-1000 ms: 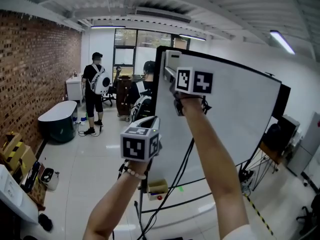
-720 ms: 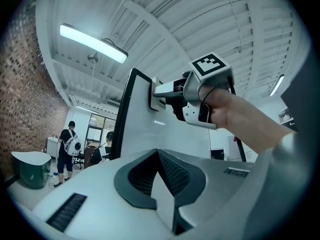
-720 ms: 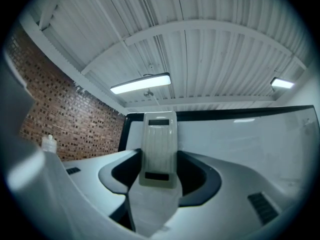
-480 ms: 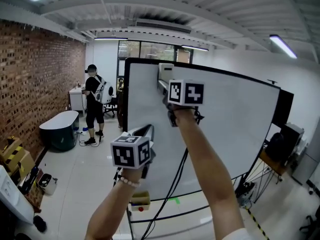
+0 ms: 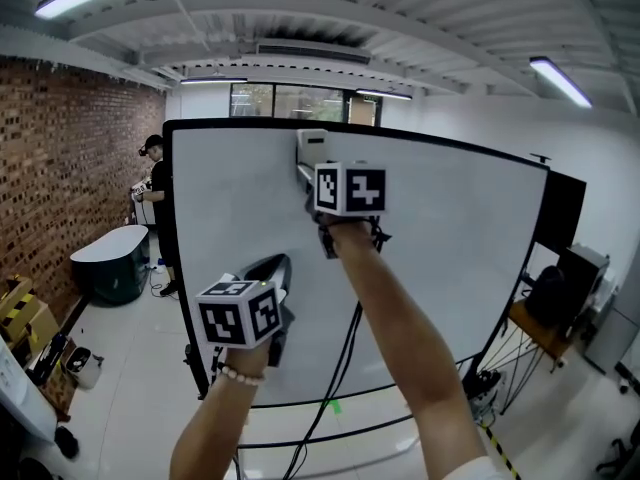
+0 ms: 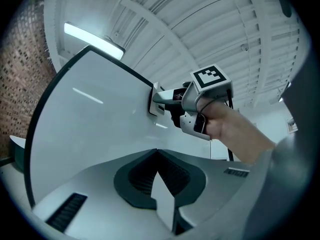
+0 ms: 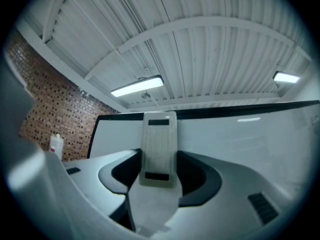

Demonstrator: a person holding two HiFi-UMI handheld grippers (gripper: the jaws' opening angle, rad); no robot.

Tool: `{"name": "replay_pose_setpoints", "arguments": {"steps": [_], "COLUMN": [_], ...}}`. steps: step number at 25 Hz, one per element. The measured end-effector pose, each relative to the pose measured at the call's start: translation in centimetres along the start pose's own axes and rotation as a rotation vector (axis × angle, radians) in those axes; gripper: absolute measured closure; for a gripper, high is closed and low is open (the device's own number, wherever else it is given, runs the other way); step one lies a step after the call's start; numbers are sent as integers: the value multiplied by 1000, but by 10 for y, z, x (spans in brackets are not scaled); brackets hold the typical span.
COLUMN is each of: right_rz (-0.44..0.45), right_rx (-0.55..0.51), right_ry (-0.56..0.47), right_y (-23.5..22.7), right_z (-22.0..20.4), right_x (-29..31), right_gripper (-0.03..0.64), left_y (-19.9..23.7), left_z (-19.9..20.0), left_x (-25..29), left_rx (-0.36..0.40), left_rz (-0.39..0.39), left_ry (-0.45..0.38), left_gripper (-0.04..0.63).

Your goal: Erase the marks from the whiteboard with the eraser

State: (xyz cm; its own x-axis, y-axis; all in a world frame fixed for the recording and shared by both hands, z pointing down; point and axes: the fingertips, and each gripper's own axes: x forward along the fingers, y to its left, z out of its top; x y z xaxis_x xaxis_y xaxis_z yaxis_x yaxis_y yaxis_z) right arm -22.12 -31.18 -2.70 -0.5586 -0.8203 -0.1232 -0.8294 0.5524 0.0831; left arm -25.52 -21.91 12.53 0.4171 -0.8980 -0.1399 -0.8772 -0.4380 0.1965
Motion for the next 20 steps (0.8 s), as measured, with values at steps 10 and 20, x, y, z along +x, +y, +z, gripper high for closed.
{"name": "replay_pose_setpoints", "arguments": {"steps": [10, 20], "right_rz": [-28, -25], "right_rx": [12, -31], "right_ry": [-16, -26], "right_y": [-119, -223], "right_z": [3, 0], "right_x": [-37, -68], "right_gripper": [367, 367], "left_y": [-94, -170], "left_z": [-33, -47], "left_x": [81, 176], "left_rx": [-50, -59], "left_rz": [-85, -186], "left_ry": [29, -26], "left_gripper": [606, 607]}}
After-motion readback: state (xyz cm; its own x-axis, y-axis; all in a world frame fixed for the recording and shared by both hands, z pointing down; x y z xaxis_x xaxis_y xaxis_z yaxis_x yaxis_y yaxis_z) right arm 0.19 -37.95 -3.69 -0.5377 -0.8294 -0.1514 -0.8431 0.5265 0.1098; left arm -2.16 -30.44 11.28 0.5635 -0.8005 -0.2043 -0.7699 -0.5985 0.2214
